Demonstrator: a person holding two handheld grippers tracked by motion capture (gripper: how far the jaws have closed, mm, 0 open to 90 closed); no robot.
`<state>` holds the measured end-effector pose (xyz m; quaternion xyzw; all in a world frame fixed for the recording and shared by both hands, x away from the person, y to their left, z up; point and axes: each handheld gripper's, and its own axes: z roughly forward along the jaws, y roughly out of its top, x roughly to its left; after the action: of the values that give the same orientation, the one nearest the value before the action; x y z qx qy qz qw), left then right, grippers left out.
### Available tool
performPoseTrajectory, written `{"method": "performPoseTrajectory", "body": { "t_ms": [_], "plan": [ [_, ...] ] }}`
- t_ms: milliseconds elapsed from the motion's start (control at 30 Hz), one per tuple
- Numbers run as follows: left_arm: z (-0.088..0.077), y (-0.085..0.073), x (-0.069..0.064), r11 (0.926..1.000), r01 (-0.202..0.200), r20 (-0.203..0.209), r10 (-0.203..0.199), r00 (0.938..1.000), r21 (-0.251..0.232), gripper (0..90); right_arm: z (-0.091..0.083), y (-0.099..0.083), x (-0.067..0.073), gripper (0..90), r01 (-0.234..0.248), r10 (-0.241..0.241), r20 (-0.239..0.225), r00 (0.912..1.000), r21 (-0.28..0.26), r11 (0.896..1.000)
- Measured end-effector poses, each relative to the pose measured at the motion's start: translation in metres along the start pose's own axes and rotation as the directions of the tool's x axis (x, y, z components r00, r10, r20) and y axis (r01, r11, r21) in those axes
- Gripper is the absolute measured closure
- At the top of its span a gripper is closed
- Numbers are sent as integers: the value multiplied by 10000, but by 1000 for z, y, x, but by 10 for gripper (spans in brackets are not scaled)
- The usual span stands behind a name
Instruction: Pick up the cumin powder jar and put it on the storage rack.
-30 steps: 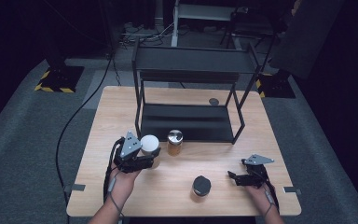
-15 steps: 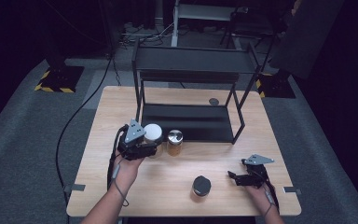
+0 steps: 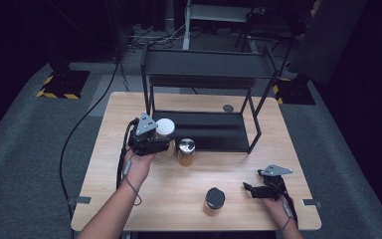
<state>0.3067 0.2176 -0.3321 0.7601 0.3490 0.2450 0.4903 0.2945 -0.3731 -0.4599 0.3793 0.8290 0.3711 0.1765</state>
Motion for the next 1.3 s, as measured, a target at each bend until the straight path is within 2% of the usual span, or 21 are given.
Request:
{"method": "performPoseTrajectory", "body": {
  "t_ms": [133,367,500,933,1100,1300],
  "plan": [
    [9,5,2,9999,-93,-63,94,9999,49,332,0,0,0,134,-11,11,15,10000,0,10000],
    [30,8,9,9998,87,-130,-85,9999,157,331,0,0,0,134,-10,10,18,10000,1,10000],
    [42,8,8,9995,-66,-382,77,9992,299,332,0,0,0,134,-12,12,18,10000,2,10000],
    [69,1,21,9984,290,-578,-262,9980,488,332,0,0,0,134,-34,34,46,10000,3,10000],
    [78,-2,22,9974,333,-604,-294,9977,642,332,0,0,0,133,-31,31,50,10000,0,10000],
    [85,-5,25,9948,571,-680,-514,9964,847,331,0,0,0,134,-38,38,52,10000,4,10000]
  ]
}}
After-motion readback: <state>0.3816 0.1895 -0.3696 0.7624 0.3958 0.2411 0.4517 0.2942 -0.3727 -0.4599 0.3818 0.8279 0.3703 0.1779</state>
